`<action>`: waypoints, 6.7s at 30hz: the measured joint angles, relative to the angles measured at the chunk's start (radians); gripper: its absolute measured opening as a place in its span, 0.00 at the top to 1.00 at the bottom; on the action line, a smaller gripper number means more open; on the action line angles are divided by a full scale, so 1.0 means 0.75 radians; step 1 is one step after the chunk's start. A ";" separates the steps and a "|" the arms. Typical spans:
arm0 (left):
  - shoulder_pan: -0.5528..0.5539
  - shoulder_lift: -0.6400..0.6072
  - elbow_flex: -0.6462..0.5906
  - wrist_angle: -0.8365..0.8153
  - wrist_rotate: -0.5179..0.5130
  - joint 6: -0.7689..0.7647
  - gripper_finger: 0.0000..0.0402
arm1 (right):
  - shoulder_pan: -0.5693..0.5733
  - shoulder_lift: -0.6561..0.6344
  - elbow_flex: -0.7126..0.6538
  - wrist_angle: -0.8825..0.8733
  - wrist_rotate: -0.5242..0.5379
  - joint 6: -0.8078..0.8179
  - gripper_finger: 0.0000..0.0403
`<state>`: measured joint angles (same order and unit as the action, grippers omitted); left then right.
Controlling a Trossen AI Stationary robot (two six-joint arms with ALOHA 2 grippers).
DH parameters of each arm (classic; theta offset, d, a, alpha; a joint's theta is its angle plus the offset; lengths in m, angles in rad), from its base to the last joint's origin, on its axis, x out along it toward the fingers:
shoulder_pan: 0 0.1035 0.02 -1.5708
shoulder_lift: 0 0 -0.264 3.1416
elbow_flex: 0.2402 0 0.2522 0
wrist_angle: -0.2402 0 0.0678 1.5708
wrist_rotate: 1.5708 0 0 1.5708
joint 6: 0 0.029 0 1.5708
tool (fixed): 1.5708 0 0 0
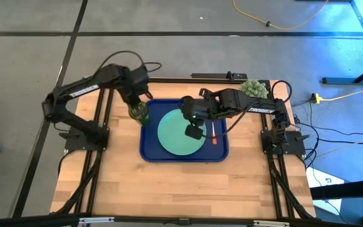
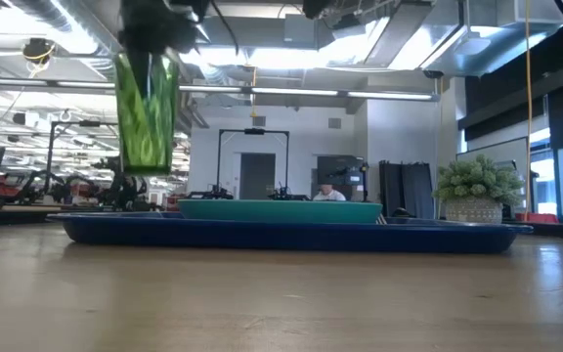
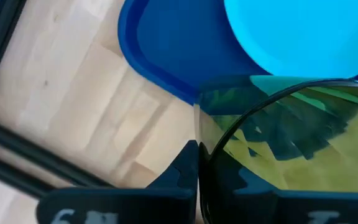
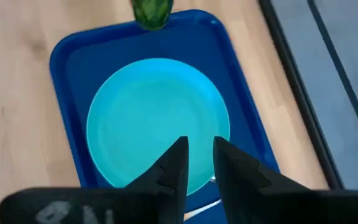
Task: Pick and place plate/cup/fork/spoon on tray
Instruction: Put the green glass on the blue serving tray to the top left of the blue plate, then adjust the green plate on the blue serving tray
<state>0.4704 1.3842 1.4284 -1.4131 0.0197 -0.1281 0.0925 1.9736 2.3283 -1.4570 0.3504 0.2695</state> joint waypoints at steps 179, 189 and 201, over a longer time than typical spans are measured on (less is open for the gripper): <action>-0.552 -0.208 -0.392 0.289 0.061 -0.170 1.00 | 0.022 -0.001 -1.249 1.039 -0.935 0.189 0.99; -0.552 -0.208 -0.392 0.289 0.066 -0.170 1.00 | 0.021 0.000 -1.270 1.083 -0.765 0.168 0.99; -0.552 -0.208 -0.392 0.289 0.066 -0.170 1.00 | 0.011 -0.001 -1.270 1.081 -0.657 0.157 0.99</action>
<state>0.0563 1.2285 1.1343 -1.1961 0.0692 -0.2554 0.1007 1.9732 1.3762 -0.6460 -0.1423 0.3872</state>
